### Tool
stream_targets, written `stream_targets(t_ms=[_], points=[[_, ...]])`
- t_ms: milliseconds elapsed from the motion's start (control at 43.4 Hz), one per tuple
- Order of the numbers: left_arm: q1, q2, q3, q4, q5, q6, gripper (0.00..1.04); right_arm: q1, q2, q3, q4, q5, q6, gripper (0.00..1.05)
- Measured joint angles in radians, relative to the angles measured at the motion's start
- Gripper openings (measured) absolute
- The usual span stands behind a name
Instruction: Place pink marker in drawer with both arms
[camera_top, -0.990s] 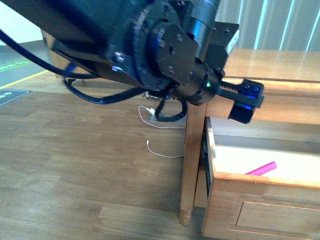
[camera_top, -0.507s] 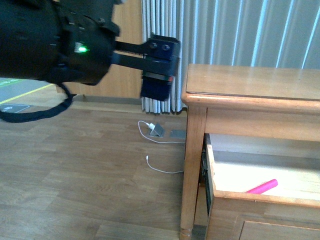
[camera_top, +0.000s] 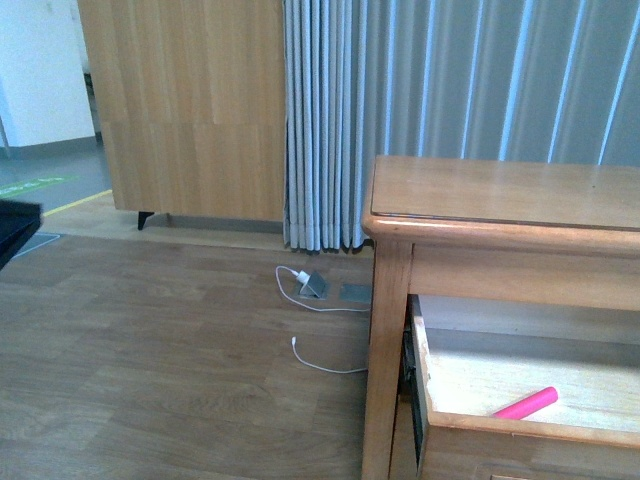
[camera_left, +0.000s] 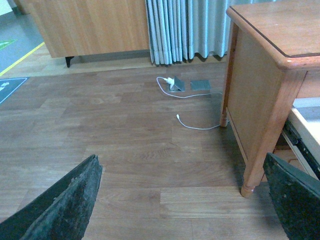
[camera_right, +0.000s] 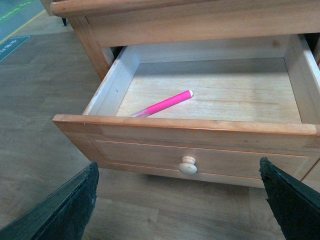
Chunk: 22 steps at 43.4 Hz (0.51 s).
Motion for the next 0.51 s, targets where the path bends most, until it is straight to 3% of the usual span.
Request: stream_targets(t_ms=[138, 438, 507], points=[[0.055, -0.188, -0.09, -0.143, 0.016, -0.1, 0.99, 0.0, 0.0, 0.0, 0.0, 0.0, 0.0, 0.96], [0.071, -0.228, -0.109, -0.153, 0.022, -0.15, 0.98, 0.0, -0.001, 0.0, 0.0, 0.0, 0.0, 0.96], [0.096, -0.254, -0.169, -0.017, 0.044, -0.122, 0.83, 0.0, -0.001, 0.0, 0.0, 0.0, 0.0, 0.96]])
